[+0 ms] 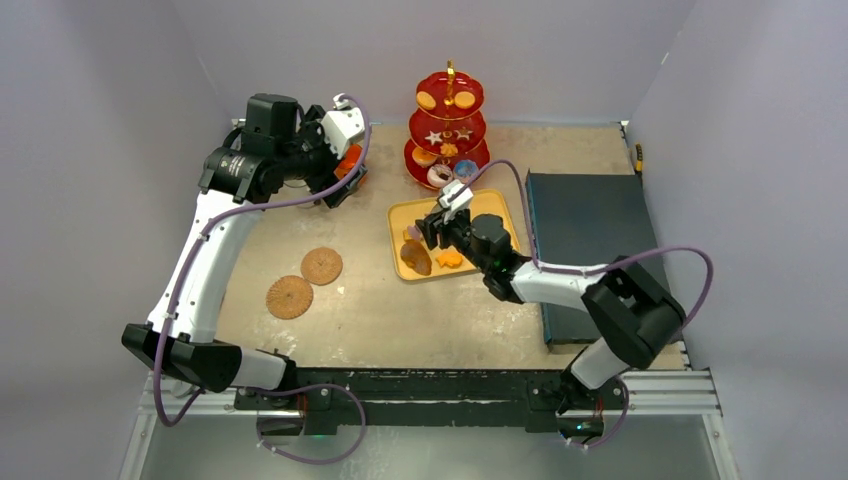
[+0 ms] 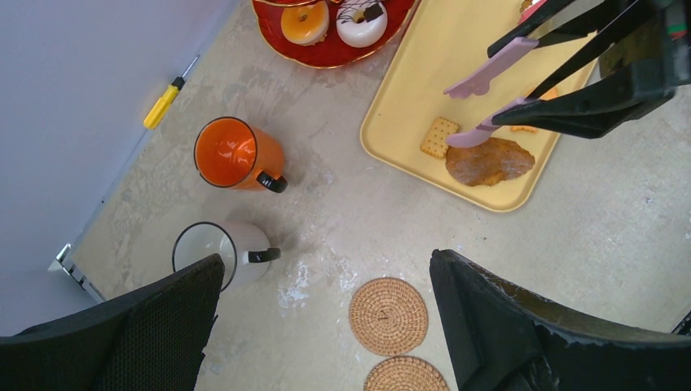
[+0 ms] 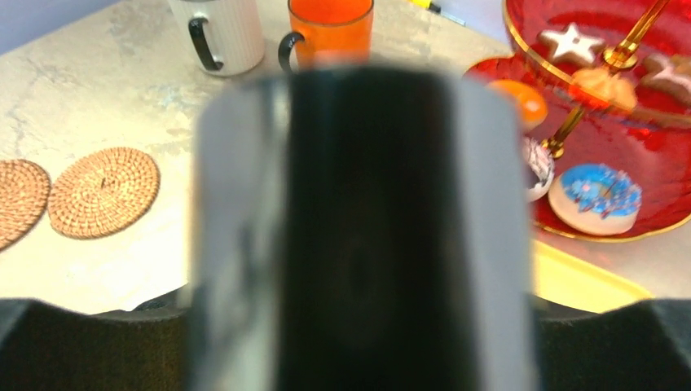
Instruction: Serve the afternoon tea
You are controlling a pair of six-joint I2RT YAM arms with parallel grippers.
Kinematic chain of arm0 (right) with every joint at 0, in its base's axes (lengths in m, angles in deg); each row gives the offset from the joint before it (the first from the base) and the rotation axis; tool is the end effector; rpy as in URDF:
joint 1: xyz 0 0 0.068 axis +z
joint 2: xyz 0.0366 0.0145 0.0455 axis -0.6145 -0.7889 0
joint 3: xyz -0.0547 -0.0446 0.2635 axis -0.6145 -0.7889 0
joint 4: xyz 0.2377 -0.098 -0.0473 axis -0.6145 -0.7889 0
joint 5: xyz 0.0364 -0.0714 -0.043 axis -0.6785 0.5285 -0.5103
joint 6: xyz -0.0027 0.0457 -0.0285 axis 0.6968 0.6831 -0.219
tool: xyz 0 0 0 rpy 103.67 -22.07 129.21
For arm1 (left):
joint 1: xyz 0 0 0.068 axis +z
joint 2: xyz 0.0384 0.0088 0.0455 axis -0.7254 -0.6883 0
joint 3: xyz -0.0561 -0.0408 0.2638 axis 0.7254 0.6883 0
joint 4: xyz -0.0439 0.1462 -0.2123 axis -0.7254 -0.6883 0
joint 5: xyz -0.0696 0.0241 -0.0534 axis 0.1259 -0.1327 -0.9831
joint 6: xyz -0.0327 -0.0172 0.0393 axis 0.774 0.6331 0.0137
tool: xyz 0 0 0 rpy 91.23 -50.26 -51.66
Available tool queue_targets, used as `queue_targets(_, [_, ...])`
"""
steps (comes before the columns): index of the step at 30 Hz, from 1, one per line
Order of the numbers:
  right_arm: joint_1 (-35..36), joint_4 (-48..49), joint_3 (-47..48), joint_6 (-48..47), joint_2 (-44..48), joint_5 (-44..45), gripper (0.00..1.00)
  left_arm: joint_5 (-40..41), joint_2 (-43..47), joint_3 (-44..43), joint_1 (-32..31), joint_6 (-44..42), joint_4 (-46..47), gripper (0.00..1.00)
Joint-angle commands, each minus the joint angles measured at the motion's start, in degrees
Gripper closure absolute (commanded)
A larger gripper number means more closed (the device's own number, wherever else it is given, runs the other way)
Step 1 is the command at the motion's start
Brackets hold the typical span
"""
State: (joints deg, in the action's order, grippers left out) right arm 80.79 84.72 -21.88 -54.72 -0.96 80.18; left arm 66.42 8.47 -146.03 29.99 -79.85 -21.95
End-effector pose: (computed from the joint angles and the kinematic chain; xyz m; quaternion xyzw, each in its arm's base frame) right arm 0.2425 0.2208 0.2423 -0.2265 0.6530 0.2330 0.6841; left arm 0.2582 -0.0888 0.4414 0.4144 0.7821 -0.0987 0.4548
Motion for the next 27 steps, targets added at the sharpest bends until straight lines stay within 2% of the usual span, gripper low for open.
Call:
queue_targets(1, [0.4,7.8,2.5,2.3,-3.9,0.5,0.39,-0.5,1.8,-0.3,0.3,0.2,0.9,0.03])
queue_targets(10, [0.9,10.9,6.4,3.4,-12.1,1.3,0.39,-0.5,1.6,-0.4,0.4,0.0,0.9,0.03])
queue_targets(20, [1.4,9.6,6.5,1.7,-14.9,3.0,0.39,-0.5,1.6,-0.2,0.3,-0.3,0.9,0.03])
queue_targets(27, [1.4,10.5,4.1,-1.9,-13.9,7.6,0.47,-0.7,1.6,-0.2,0.3,-0.1,1.1,0.03])
